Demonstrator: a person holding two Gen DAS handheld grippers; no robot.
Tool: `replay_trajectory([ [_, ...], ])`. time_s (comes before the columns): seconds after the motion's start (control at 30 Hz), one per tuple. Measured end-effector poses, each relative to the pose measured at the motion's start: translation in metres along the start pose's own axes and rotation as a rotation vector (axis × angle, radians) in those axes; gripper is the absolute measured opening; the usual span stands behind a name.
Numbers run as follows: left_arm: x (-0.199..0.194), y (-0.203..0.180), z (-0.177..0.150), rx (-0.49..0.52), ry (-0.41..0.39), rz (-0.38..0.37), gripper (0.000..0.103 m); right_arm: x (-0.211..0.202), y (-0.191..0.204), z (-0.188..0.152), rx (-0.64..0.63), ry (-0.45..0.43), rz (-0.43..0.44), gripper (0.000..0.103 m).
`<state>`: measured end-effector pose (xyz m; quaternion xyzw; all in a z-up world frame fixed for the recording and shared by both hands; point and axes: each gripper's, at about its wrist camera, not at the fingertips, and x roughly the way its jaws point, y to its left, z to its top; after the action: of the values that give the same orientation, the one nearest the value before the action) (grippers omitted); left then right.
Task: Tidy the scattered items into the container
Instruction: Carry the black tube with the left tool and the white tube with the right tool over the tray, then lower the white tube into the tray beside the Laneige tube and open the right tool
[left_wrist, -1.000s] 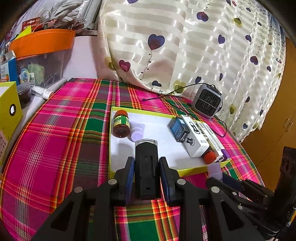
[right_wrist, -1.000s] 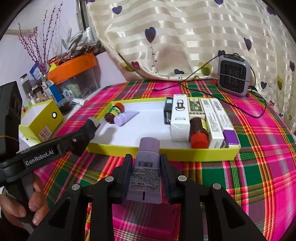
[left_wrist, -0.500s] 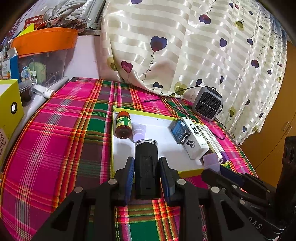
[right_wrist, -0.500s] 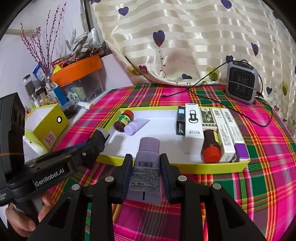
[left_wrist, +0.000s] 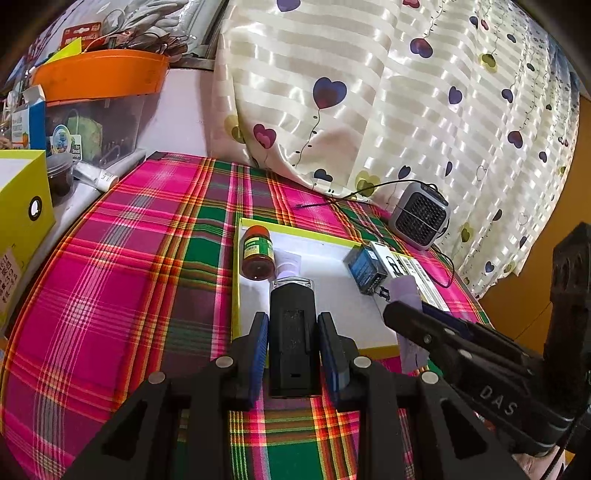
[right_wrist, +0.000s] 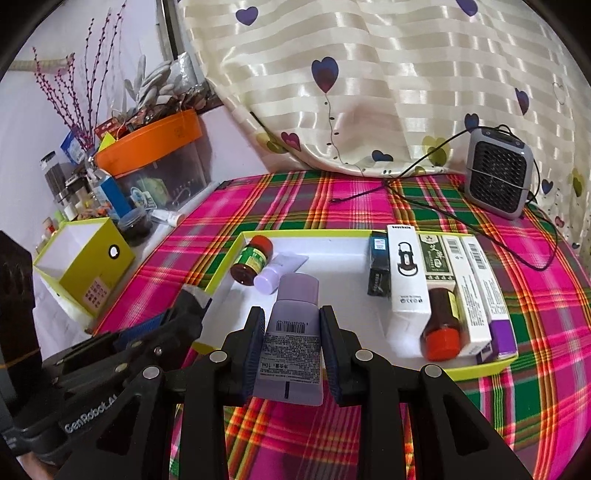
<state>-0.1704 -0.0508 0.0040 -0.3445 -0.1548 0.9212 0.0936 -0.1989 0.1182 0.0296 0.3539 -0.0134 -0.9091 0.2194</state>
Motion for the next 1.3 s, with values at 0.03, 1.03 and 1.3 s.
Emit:
replay_trajectory([
  [0.03,0.000,0.000,0.000,-0.003,0.001,0.000,0.028,0.002,0.000,0.001,0.001,0.001,0.000,0.031],
  [1.03,0.003,0.015,0.002,-0.065,0.007,0.019,0.028,0.060,-0.006,0.031,0.055,0.116,0.003,0.031],
  [1.3,0.004,0.015,0.001,-0.069,0.012,0.020,0.028,0.086,-0.009,0.046,0.073,0.171,-0.010,0.031],
])
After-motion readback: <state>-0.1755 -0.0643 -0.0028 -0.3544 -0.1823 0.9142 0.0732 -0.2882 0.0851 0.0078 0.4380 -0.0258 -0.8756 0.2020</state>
